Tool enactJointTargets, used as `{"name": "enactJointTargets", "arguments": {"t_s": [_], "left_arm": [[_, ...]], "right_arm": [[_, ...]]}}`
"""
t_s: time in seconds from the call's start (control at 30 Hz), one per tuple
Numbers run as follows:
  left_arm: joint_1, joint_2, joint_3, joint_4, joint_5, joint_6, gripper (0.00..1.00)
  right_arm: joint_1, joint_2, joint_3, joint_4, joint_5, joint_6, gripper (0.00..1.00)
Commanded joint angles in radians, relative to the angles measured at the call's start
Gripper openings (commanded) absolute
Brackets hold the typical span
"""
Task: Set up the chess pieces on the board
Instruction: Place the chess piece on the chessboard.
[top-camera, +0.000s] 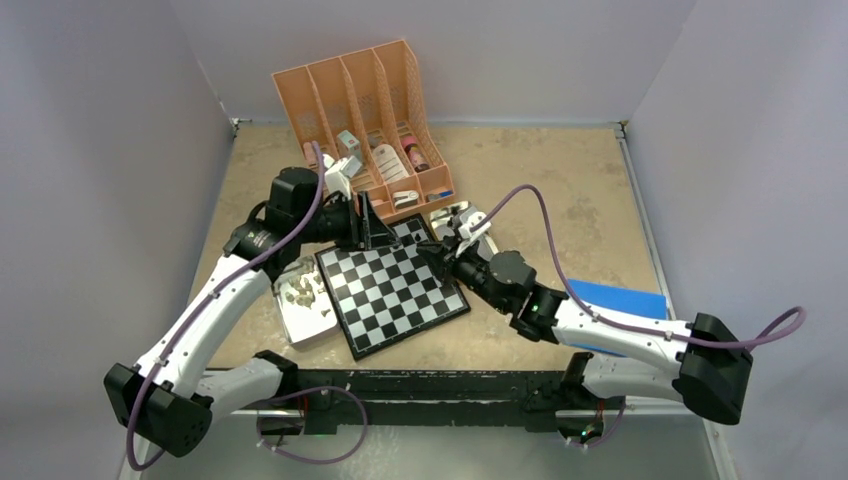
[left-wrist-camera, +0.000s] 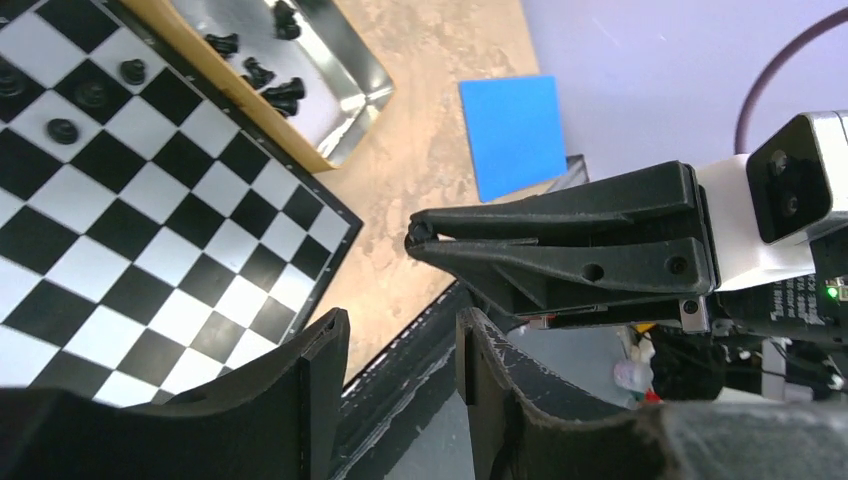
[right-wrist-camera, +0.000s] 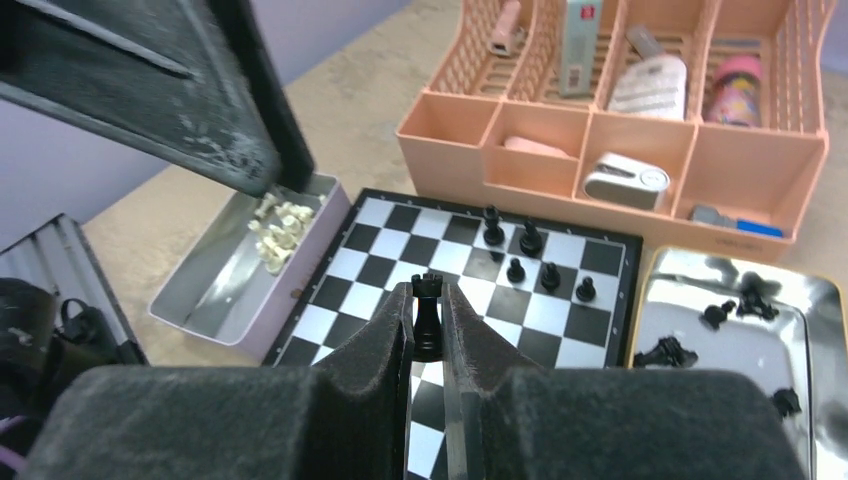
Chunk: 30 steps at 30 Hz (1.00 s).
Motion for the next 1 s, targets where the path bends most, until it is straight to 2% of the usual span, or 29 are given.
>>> {"name": "enactJointTargets", "arguments": {"t_s": [0.0, 0.17, 0.3, 0.43, 0.63, 0.73, 0.97], "left_arm": [[0.004, 0.015, 0.052, 0.082, 0.155, -0.024, 0.43], [0.004, 0.055, 0.057, 0.107, 0.243, -0.024, 0.4], [0.005, 0.042, 0.05, 0.069, 0.129, 0.011, 0.39], [0.01, 0.038, 0.05, 0.037, 0.096, 0.021, 0.4], [0.015, -0.025, 0.074, -0.059, -0.138, 0.084, 0.42], [0.015, -0.129, 0.021, -0.075, -0.279, 0.102, 0.43], [0.015, -0.393, -0.095, -0.085, -0.513, 0.15, 0.44]], "right_arm": [[0.027, -0.051, -0.029, 0.173, -0.052, -0.078, 0.15], [0.043, -0.059, -0.043, 0.213, -0.048, -0.079, 0.15], [0.044, 0.017, 0.004, 0.183, 0.008, -0.027, 0.14], [0.046, 0.05, -0.022, 0.258, -0.03, 0.006, 0.15], [0.046, 0.24, 0.009, 0.333, 0.017, 0.09, 0.19], [0.046, 0.34, 0.054, 0.338, 0.042, 0.124, 0.18], [0.045, 0.558, 0.149, 0.411, 0.035, 0.126, 0.18]]}}
